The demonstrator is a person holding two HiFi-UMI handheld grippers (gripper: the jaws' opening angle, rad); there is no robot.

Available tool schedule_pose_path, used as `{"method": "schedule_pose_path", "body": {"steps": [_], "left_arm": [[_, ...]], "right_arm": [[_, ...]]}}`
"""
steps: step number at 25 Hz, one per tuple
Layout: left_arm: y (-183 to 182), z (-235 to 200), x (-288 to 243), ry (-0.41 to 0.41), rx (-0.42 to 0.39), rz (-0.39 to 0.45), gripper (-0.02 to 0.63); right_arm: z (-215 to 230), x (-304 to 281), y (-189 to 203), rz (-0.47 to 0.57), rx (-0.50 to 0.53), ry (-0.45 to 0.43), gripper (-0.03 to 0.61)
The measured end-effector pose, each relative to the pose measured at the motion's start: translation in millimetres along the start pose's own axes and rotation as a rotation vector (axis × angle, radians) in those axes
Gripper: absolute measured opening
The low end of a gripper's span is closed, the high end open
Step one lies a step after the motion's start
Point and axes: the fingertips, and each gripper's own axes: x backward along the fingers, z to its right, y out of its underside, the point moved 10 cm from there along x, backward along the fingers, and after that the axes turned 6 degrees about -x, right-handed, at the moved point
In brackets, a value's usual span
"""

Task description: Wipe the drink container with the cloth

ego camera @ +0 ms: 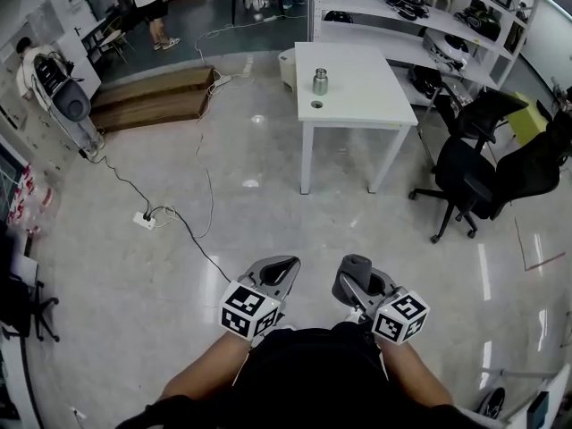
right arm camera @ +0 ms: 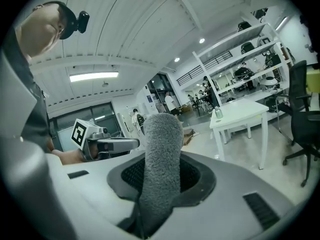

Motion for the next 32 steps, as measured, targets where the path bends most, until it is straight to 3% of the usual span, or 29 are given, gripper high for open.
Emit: {"method": "schedule_pose_path", "body": {"steps": [8,14,21,28,32], "left_arm": [[12.6,-17.0,15.3,0.021,0.019,-0.021,0.018],[9.1,-28.3,2.8,0.021,0.023,-0.011,0.018],[5.0,-54.9,-23.0,-0.006,0.034,-0.027,0.018],[-29.3,-98.2,-72.8,-0.024,0.013,-0.020,0.018],[-48.7,-122.1,-105.7,-0.019,0.053,-0.017,0.018]], "right_arm": [[-13.1,-12.0,7.4,-0.011,-0.045,0.011,0.107],[0.5,-22.1,-1.2,-0.004,-0.051,0.041,0.107],[41.3,-53.0,-23.5,0.030,-0.096,0.061,0.107],[89.0,-91.6,-71.2,0.069,-0.064,0.050,0.107],[117.7,-111.0,-95.4,0.067,-0.073,0.039,0.107]]}}
